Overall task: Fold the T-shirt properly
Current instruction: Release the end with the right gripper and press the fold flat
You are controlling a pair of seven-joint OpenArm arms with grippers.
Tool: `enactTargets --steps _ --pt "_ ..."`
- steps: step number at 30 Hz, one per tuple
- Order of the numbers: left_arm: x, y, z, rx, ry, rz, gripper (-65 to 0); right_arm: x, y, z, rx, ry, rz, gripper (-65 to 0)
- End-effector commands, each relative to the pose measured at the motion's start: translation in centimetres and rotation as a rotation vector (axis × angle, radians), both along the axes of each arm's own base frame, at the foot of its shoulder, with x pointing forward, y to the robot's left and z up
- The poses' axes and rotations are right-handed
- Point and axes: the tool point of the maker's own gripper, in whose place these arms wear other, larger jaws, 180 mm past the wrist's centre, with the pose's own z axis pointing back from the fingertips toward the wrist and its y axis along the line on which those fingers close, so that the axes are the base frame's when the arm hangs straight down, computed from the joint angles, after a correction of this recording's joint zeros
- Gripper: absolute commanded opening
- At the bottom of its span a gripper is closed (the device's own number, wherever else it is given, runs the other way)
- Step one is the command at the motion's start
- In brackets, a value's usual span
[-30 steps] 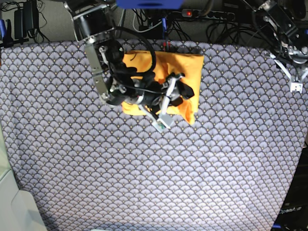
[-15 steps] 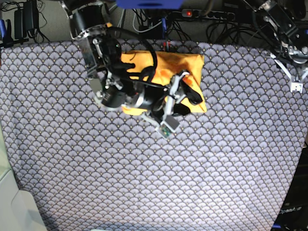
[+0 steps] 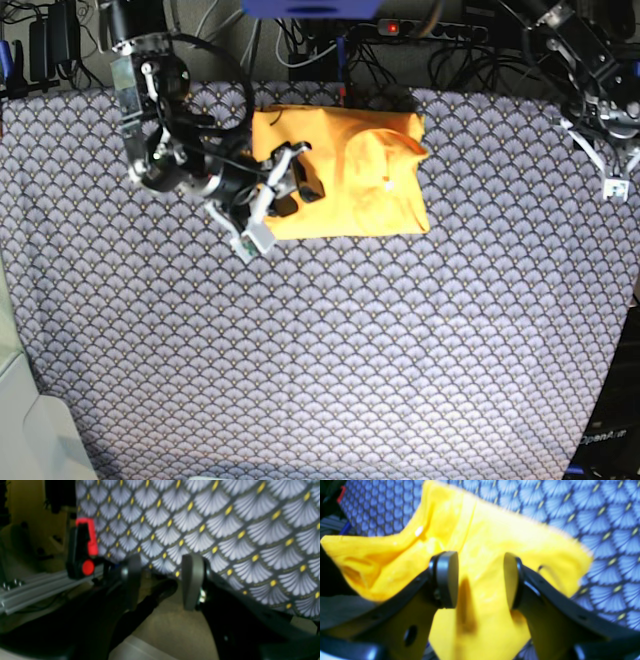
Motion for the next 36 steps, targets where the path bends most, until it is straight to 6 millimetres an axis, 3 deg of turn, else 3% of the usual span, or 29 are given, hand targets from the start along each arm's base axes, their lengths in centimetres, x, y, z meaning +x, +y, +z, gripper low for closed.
enactTargets --steps 1,4,7,13,20,23,30,36 --pt "0.3 0.7 1.0 0.029 -0.02 0.003 -38.7 0.4 0.7 2.0 0.055 -0.061 -0.002 -34.7" --pt "0.3 0.7 1.0 0.029 -0.02 0.003 -38.7 -0.9 2.2 3.4 0.087 -0.093 0.033 -34.7" --pt "0.3 0.7 1.0 0.033 -0.018 0.003 -38.7 -1.9 3.5 3.4 0.109 -0.079 0.055 -34.7" --pt "0.2 0.8 1.0 0.033 -0.015 0.004 -38.7 -2.5 3.6 0.5 0.146 -0.011 0.006 -34.6" --pt "0.2 0.8 1.0 0.033 -0.013 0.006 -38.7 -5.3 7.8 -2.1 0.196 0.064 0.088 -34.7" --pt "0.2 0.9 1.1 0.037 -0.014 0.004 -38.7 -5.9 9.0 -1.3 0.225 0.056 0.109 -34.7" --pt "0.1 1.0 1.1 0.04 -0.011 0.003 -38.7 -6.4 9.6 3.7 0.289 -0.063 0.131 -34.4" --pt "-0.1 0.8 0.9 0.035 -0.007 0.004 -38.7 -6.9 9.6 3.5 0.267 -0.046 0.157 -34.4"
